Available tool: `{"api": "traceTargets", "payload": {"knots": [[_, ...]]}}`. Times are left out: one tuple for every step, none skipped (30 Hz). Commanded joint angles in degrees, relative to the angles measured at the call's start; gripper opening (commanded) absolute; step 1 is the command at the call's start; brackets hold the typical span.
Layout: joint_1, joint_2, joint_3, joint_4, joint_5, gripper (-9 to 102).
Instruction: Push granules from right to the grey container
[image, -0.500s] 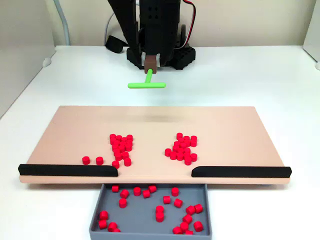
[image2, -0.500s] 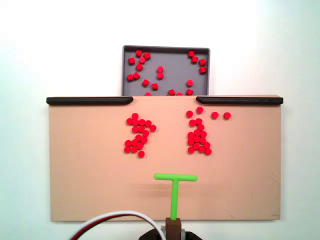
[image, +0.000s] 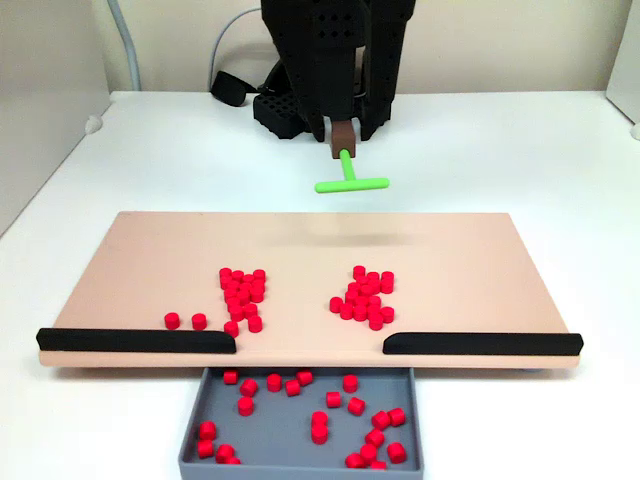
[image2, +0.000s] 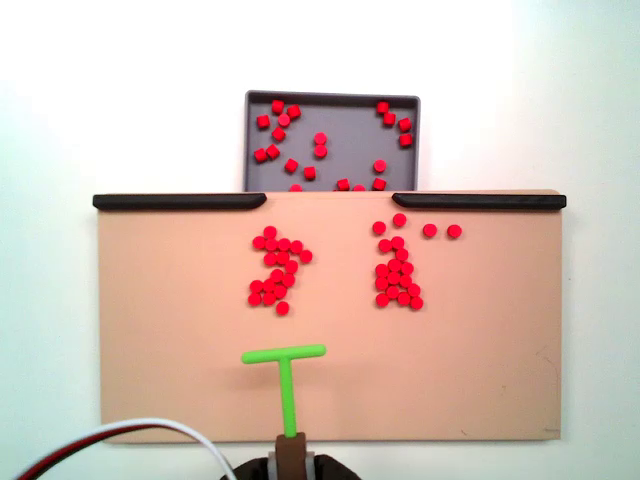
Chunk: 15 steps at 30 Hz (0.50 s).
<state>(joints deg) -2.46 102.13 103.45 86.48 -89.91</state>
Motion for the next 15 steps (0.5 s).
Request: {"api": "traceTargets", "payload": {"knots": [[0.09,0.62,-1.23,-0.18,0.18,0],[0.09,0.62,-1.23,-0.18,0.18,0],[0.09,0.62,-1.23,-0.18,0.26,0],[0.09,0.7,-1.23,-0.18,0.26,0],[0.09,0.7,-1.23,-0.18,0.26,0],[0.09,0.7,-1.23,-0.18,0.26,0],[0.09,0.7,-1.23,-0.18,0.26,0],[0.18,0.79,-1.23,-0.18,0.26,0],[0.18,0.88,-1.23,-0.18,0.26,0],[0.26,0.88,-1.23,-0.18,0.35,0],[0.26,0.97,-1.14,-0.18,0.35,0],[0.35,0.97,-1.05,-0.18,0.35,0],[0.35,0.97,-1.05,-0.18,0.35,0],[0.44,0.97,-1.05,-0.18,0.35,0],[0.44,0.97,-1.05,-0.18,0.35,0]]}}
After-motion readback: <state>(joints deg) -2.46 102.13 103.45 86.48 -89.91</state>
